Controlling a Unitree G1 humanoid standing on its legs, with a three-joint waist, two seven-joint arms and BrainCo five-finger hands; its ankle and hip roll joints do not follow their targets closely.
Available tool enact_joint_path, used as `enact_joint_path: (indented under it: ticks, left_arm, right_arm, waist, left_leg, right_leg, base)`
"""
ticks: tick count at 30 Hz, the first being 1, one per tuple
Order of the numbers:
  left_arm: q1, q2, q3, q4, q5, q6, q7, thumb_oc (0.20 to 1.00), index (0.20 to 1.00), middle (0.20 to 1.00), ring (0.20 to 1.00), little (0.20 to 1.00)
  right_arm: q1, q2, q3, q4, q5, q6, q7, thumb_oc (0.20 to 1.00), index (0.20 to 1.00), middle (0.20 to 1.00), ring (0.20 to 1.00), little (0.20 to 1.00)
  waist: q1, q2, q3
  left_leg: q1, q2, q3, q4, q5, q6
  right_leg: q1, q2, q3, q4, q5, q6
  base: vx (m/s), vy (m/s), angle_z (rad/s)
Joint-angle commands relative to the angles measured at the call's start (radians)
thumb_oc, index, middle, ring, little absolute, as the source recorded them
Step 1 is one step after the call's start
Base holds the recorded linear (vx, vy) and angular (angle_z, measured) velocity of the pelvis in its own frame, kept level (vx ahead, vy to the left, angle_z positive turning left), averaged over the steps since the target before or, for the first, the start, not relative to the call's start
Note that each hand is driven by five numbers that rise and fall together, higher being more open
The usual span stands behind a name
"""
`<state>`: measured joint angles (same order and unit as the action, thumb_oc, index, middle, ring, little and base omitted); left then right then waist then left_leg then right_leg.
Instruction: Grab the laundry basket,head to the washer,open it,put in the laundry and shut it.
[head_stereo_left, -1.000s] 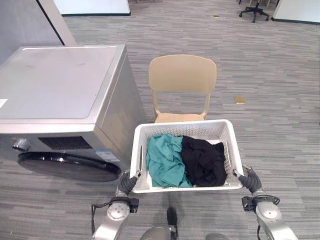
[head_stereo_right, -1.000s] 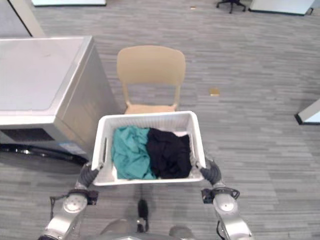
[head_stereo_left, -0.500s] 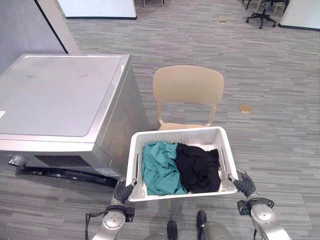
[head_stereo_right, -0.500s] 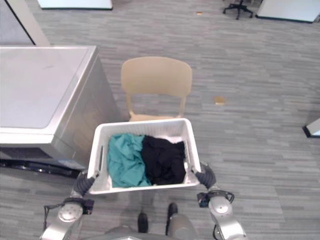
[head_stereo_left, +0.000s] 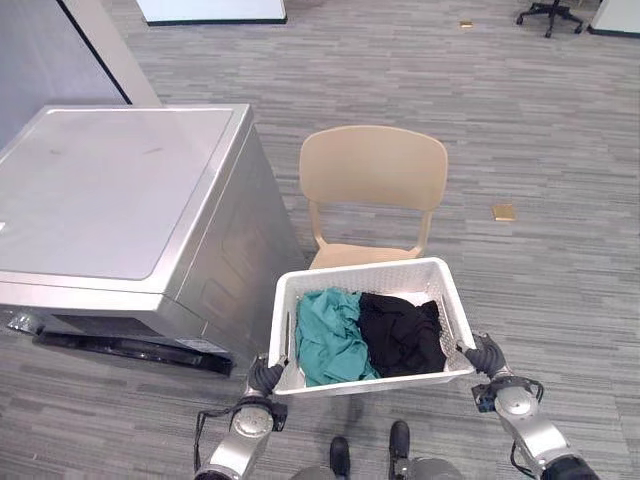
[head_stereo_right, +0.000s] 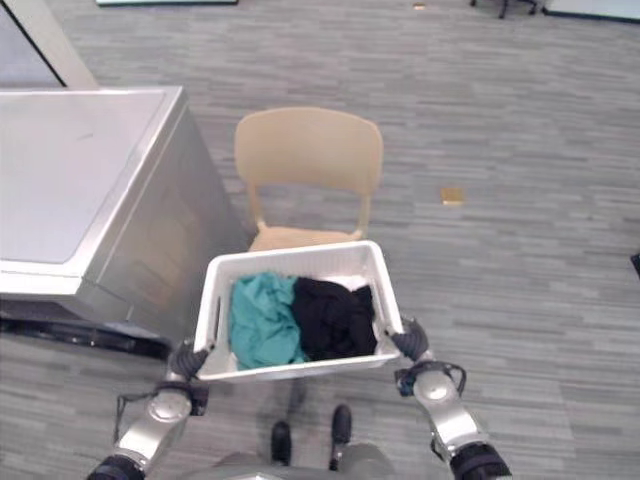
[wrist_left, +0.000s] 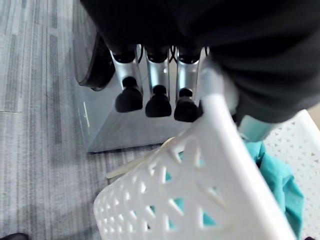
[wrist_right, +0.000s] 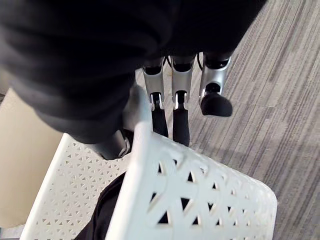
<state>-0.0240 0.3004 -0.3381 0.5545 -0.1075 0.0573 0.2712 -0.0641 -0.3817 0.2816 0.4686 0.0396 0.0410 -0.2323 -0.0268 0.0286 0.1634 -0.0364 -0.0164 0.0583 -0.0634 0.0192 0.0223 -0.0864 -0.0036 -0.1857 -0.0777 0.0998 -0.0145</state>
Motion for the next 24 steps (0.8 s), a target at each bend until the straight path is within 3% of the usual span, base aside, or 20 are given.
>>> enact_joint_path:
  ticks: [1,10,24]
  left_arm:
    - [-0.197,-0.04,-0.045,0.003,-0.009,-0.106,0.048,0.2,0.2,0.2,0.2,0.2]
    - [-0.415,-0.074,-0.105,0.216,-0.038,-0.12,0.128,0.2,0.2,0.2,0.2,0.2]
    - [-0.614,-0.044,-0.121,0.301,-0.065,-0.138,0.205,0.2,0.2,0.2,0.2,0.2]
  right_arm:
    - [-0.109,0.04,0.064,-0.018,0.01,-0.067,-0.027,0.2,0.2,0.2,0.2,0.2]
    - [-0.291,0.107,0.165,0.145,0.049,-0.071,-0.078,0.2,0.2,0.2,0.2,0.2]
    - [-0.508,0.139,0.239,0.234,0.067,-0.08,-0.128,0.2,0.2,0.2,0.2,0.2]
  waist:
    - [-0.008,-0.026,0.042]
    - [-0.004,-0.038,0.091]
    - [0.01,-0.058,0.144]
  left_leg:
    - [-0.1,0.033,0.02,-0.024,0.041,-0.051]
    - [-0.237,0.033,0.024,-0.022,0.08,-0.052]
    - [-0.289,0.031,0.03,-0.019,0.1,-0.066]
  right_leg:
    - [-0.052,-0.036,0.055,0.095,-0.144,0.099]
    - [-0.196,-0.037,0.08,0.12,-0.107,0.096]
    - [-0.239,-0.044,0.084,0.097,-0.072,0.104]
  base:
    - [-0.16,0.02,0.07]
    - [-0.11,0.023,-0.03]
    - [-0.01,0.002,-0.01]
